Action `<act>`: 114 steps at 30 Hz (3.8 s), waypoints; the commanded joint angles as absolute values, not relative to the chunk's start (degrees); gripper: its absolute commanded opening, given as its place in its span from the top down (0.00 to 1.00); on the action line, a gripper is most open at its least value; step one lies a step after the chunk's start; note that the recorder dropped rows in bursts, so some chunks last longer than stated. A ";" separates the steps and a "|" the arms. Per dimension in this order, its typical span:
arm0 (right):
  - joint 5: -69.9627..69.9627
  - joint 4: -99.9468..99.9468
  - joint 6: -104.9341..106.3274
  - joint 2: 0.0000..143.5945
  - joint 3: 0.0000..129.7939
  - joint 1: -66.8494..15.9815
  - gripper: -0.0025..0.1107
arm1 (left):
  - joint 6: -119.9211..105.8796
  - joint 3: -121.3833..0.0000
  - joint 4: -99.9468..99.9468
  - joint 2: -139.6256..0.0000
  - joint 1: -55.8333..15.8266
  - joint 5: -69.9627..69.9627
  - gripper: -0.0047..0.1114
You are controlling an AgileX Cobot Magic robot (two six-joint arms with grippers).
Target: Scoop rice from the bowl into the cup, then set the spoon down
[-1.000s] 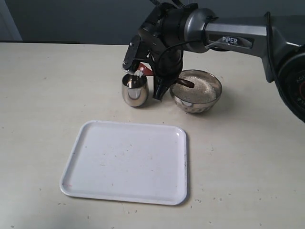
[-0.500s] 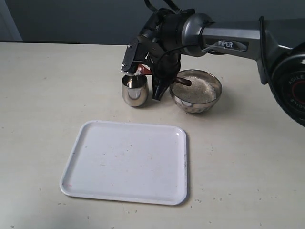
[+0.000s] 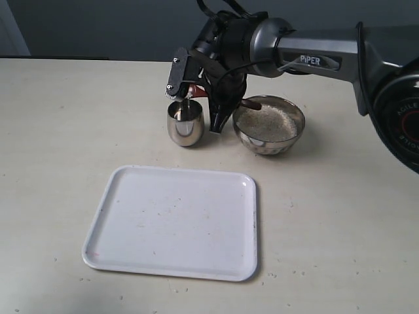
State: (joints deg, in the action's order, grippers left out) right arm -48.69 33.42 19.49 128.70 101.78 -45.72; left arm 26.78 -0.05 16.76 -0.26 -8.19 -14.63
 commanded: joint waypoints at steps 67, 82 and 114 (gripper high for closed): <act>-44.91 39.55 14.26 128.52 97.54 -45.70 0.99 | 26.78 0.00 16.79 0.00 -8.09 -14.19 0.96; -45.00 41.85 12.89 128.52 97.54 -45.70 0.99 | 26.78 0.00 16.79 0.00 -8.09 -14.19 0.96; -49.11 49.26 6.26 127.49 97.30 -48.06 0.99 | 26.78 0.00 16.79 0.00 -8.09 -14.19 0.96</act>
State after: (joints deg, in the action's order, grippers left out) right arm -48.67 48.35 6.88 128.26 97.44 -48.17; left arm 26.78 -0.05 16.76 -0.26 -8.19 -14.63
